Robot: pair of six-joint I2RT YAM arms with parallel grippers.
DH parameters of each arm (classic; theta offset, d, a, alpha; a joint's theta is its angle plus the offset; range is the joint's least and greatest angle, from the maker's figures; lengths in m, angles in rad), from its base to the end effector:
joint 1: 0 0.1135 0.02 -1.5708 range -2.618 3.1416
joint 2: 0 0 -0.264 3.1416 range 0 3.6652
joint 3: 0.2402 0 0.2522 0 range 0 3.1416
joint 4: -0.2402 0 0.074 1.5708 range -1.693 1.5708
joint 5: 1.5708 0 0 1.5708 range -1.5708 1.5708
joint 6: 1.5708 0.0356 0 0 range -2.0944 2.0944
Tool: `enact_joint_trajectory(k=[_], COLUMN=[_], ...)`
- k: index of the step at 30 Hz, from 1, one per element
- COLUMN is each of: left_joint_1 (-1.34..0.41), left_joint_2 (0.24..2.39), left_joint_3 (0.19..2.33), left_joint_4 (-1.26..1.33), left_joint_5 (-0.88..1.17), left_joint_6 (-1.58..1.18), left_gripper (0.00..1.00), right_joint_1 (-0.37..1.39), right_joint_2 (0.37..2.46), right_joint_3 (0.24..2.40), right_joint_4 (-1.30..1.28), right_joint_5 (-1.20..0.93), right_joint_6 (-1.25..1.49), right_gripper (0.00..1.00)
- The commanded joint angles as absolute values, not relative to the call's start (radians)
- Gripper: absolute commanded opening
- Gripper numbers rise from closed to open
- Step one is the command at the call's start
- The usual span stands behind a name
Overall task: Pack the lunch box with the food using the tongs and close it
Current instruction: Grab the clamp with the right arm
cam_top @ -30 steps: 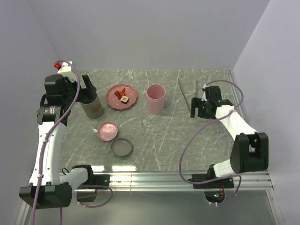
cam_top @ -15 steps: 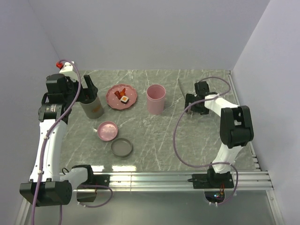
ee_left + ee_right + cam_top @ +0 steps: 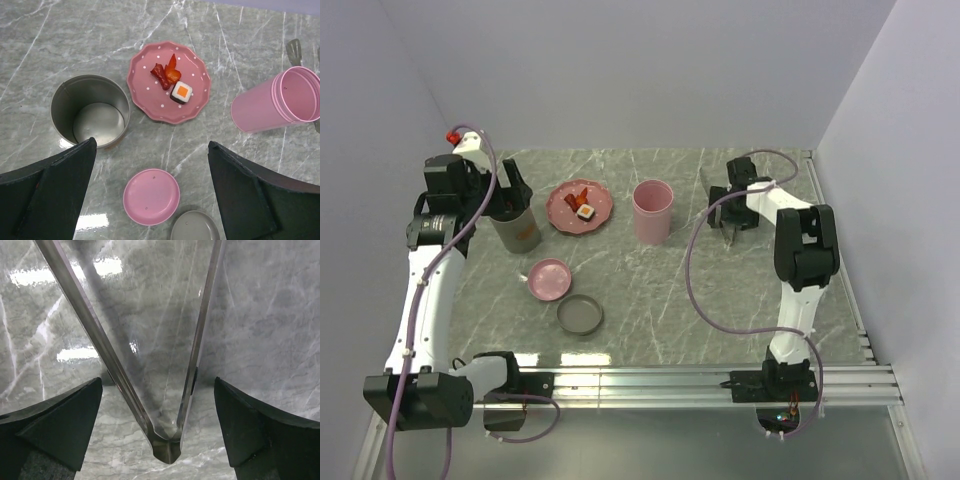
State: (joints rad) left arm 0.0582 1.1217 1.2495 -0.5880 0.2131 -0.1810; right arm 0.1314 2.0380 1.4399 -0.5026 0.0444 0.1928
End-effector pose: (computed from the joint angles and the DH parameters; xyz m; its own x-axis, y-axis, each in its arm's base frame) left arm 0.2382 0.0063 0.3937 -0.4600 -0.2030 -0.8644 0.0504 0.9660 -0.2537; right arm 0.4213 0.0541 0.1632 -0.8887 0.0756 -0.4522 0.0605 0.9970 0.0479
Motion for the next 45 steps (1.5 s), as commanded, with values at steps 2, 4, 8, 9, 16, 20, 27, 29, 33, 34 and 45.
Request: enact_joint_trajectory(k=[2,4,8,9,16,20,27,29,33,34,45], left_joint_1=[0.058,0.058,0.058,0.060,0.058,0.058,0.058,0.058,0.057,0.058,0.058], left_joint_2=[1.129,1.135,1.134,1.137,1.144,1.141,1.143,1.144,1.146,1.146,1.138], left_joint_3=[1.259,1.259,1.258,1.258,1.250,1.247,1.244,1.241,1.239,1.242,1.256], left_joint_4=[-0.564,-0.568,-0.565,-0.563,-0.566,-0.566,-0.566,-0.565,-0.565,-0.566,-0.580], left_joint_5=[0.232,0.232,0.232,0.232,0.245,0.244,0.239,0.238,0.241,0.241,0.244], left_joint_6=[-0.190,-0.190,-0.189,-0.189,-0.190,-0.187,-0.187,-0.189,-0.187,-0.189,-0.186], left_gripper=[0.99,0.99,1.00,0.99,0.99,0.99,0.99,0.99,0.99,0.99,0.99], right_joint_1=[0.137,0.133,0.124,0.123,0.106,0.103,0.101,0.100,0.097,0.097,0.098], right_joint_2=[2.077,2.108,2.158,2.164,2.236,2.275,2.327,2.327,2.342,2.344,2.378], right_joint_3=[1.526,1.558,1.646,1.651,1.770,1.853,1.940,1.937,1.965,1.973,2.033], right_joint_4=[-0.564,-0.596,-0.650,-0.649,-0.716,-0.733,-0.758,-0.750,-0.768,-0.775,-0.787], right_joint_5=[0.043,0.032,0.014,0.006,-0.038,-0.041,-0.038,-0.032,-0.037,-0.038,0.023], right_joint_6=[0.172,0.167,0.115,0.103,0.066,0.071,0.078,0.071,0.064,0.066,0.080], right_gripper=[1.00,1.00,0.98,0.97,0.97,0.97,0.97,0.96,0.96,0.96,0.96])
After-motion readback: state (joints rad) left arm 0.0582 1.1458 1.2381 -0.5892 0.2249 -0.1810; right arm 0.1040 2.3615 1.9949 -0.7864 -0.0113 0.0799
